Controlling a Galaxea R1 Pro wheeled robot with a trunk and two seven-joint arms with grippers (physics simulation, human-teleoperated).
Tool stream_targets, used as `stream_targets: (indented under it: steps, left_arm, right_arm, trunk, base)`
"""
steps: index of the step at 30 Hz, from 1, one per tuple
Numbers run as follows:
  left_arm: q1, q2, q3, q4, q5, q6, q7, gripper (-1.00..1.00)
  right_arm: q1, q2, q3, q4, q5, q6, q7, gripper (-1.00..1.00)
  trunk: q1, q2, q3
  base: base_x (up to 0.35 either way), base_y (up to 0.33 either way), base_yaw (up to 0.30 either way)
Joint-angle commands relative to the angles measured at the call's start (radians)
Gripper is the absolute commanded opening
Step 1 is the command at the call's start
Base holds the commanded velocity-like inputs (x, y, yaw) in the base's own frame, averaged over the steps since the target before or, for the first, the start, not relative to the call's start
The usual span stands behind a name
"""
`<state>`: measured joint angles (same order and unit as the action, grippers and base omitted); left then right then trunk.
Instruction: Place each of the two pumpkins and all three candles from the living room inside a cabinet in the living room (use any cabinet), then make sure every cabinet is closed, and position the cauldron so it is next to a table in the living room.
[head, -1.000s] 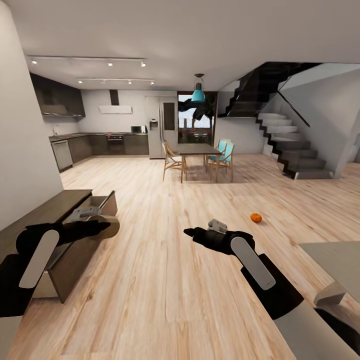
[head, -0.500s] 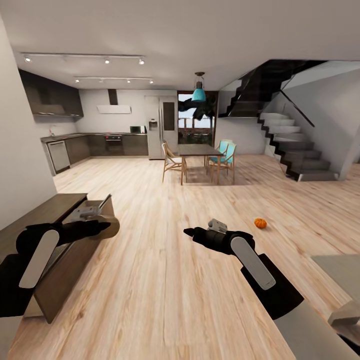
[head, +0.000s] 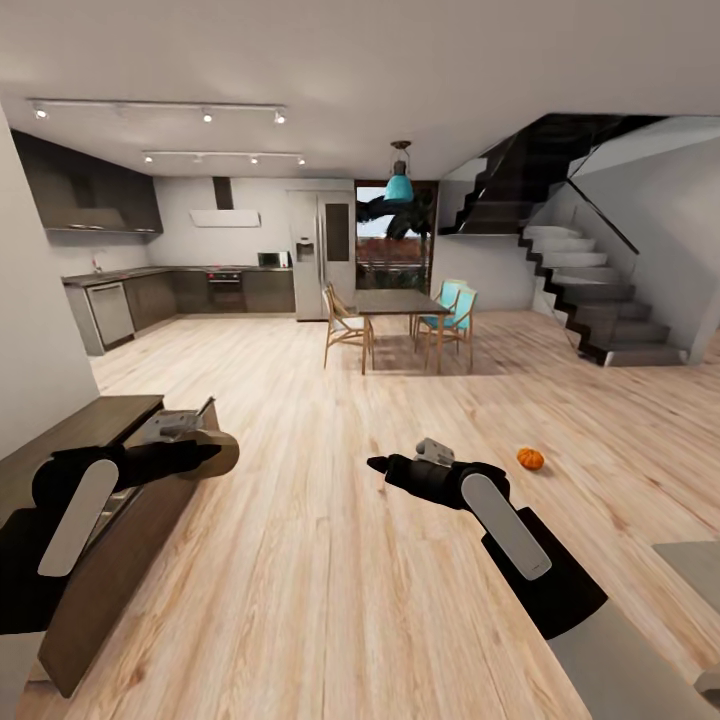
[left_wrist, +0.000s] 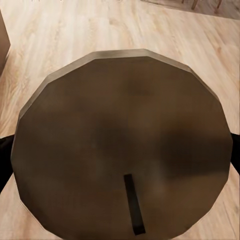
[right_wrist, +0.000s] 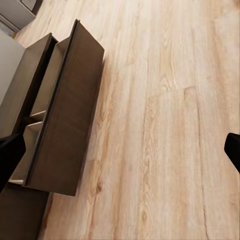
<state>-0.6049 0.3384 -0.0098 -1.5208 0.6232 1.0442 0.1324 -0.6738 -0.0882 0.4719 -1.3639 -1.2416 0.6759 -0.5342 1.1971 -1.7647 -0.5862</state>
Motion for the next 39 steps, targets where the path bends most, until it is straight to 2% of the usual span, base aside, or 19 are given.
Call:
stream_targets:
  steps: [1,39]
  left_arm:
    - [-0.001,0.001,-0.001,-0.001,0.012,0.003,0.010,-1.00]
    - [-0.001,0.001,-0.002,-0.002,0.010,0.003,0.010,-1.00]
  right_arm:
    - [-0.001,-0.001,0.002,-0.001,-0.010,-0.001,-0.010,1.00]
    - [-0.001,-0.001,0.001,-0.001,-0.010,0.000,-0.010,1.00]
  trunk:
    - [0.001,-0.001,-0.001]
    - [0.001,-0.001,-0.001]
  base:
    - [0.335,0.000,0.000]
    - [0.335,0.000,0.000]
